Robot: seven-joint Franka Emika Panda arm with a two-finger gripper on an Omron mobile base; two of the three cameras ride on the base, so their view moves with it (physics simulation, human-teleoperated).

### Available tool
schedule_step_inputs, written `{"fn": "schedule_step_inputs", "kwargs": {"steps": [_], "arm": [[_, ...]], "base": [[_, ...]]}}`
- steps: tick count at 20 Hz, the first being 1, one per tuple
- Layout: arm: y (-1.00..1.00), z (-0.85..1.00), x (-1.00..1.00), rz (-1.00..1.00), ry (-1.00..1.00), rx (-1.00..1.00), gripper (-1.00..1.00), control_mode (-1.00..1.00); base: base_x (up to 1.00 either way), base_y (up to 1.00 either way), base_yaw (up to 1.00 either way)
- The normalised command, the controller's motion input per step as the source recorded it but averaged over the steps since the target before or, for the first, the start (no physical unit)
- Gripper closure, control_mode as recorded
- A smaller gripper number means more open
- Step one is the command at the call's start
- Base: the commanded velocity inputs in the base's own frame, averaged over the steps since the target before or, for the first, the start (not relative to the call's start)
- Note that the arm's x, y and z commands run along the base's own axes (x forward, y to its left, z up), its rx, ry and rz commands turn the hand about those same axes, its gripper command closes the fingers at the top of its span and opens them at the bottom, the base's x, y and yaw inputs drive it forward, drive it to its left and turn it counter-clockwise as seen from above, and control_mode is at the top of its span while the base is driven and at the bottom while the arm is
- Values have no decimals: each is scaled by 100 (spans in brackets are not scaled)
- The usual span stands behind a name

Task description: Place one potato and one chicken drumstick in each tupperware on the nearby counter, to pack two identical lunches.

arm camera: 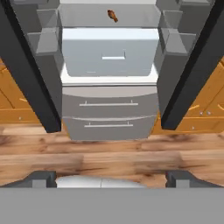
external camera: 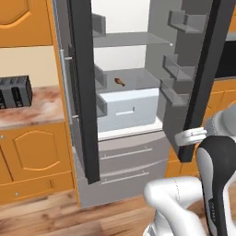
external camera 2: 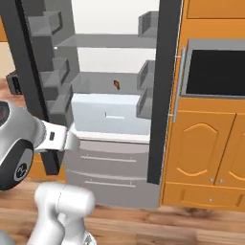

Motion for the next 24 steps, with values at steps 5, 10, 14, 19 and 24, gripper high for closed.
{"fn": "schedule_step_inputs", "kwargs": {"steps": [5,10,14,19,24], "arm": [[0,0,0,0,0,0,-100,100],[0,0,0,0,0,0,-100,100],[0,0,0,0,0,0,-100,100],[0,0,0,0,0,0,-100,100],[0,0,0,0,0,0,-100,100]], "base": [[93,-4,0],[74,-27,0],[51,-49,0],[48,-26,0],[72,0,0]]}}
